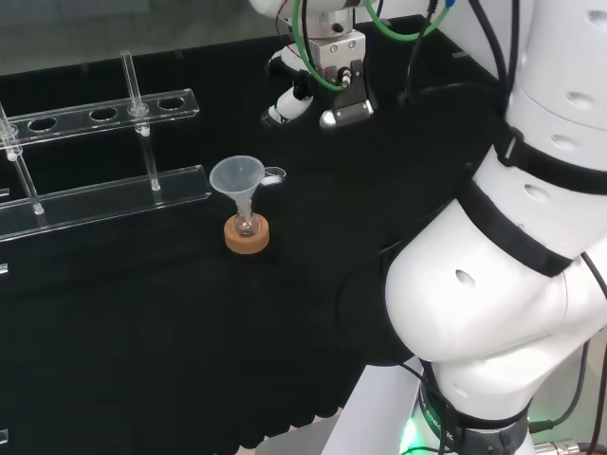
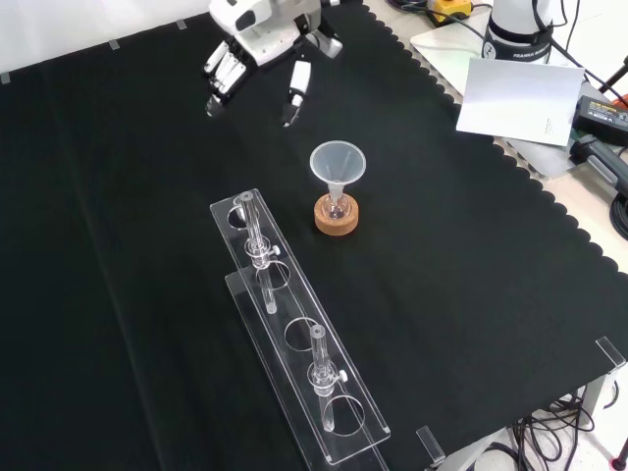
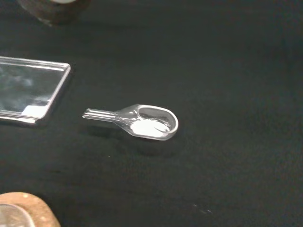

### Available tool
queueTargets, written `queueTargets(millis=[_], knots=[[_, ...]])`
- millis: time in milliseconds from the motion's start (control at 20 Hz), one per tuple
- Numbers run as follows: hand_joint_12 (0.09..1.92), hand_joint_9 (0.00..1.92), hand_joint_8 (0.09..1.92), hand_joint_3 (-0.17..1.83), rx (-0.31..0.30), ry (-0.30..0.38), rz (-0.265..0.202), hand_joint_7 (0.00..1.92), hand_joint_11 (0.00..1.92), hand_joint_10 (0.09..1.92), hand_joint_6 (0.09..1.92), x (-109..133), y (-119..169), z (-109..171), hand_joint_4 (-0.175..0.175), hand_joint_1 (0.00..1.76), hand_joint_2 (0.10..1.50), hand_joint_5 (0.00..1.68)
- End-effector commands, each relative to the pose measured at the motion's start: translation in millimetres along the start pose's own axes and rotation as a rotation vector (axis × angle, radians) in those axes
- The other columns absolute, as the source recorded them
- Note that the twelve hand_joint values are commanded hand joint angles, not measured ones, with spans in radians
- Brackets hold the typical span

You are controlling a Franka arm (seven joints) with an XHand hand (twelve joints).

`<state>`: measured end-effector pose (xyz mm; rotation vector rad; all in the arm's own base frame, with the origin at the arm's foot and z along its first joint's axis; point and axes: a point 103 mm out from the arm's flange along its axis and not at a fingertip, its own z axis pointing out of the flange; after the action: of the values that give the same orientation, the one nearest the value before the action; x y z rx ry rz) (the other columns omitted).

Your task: Pick up the weighing funnel.

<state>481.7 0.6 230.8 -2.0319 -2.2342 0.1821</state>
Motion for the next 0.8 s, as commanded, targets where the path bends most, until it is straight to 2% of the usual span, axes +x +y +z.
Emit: queueTargets(millis=[50,400,800], knots=[[1.32,0.65,0.71,0.2,0.073,-0.01,0.024,0.45,0.42,0.59,0.09,-16.3,34.5,31.1,-0.069,0.77,0.79,0.49],[1.32,0.65,0.71,0.21,0.117,-0.043,0.004,0.45,0.42,0.58,0.09,-11.3,56.8,64.4,-0.064,0.79,0.77,0.49],[1.31,0.66,0.72,0.22,0.15,-0.047,-0.023,0.46,0.42,0.58,0.09,-11.9,63.6,95.7,-0.053,0.8,0.76,0.54]])
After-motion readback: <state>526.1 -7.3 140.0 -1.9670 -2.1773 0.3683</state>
